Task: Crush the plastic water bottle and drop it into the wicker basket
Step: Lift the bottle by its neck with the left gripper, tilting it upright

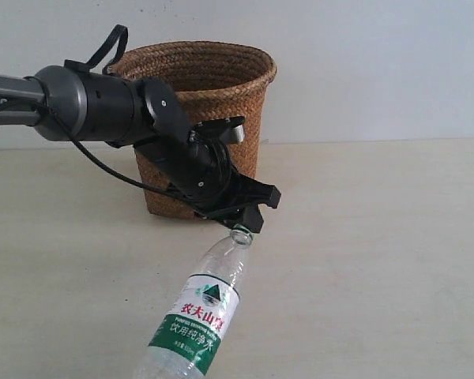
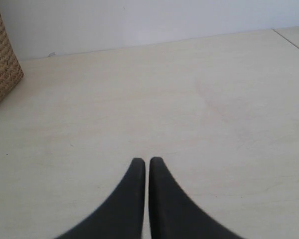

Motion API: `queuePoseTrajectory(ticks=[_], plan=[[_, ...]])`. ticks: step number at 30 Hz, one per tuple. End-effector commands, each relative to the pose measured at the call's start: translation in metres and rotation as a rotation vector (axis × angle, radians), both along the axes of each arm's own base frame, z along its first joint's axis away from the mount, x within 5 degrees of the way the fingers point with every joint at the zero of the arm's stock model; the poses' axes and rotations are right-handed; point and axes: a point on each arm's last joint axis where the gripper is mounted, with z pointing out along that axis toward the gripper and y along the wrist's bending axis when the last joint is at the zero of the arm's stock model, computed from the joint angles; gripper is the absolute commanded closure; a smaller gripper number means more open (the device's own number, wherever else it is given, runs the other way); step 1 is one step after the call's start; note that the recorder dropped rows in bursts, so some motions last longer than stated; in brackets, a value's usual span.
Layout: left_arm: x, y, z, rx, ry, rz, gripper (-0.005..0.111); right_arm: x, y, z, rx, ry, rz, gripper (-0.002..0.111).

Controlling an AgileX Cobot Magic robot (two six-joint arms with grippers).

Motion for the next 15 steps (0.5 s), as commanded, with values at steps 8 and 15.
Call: queuePoseTrajectory(ticks=[8, 15], plan=[[-0.02, 0.002, 0.004, -0.131, 0.077, 0.15, 0.103, 0.0, 0.0, 0.0, -0.004, -0.006, -0.006, 0.108], [-0.028, 0.012, 0.007, -0.168, 0.052, 0.271, 0.103, 0.0, 0.0, 0.0, -0.004, -0.006, -0.006, 0.108]])
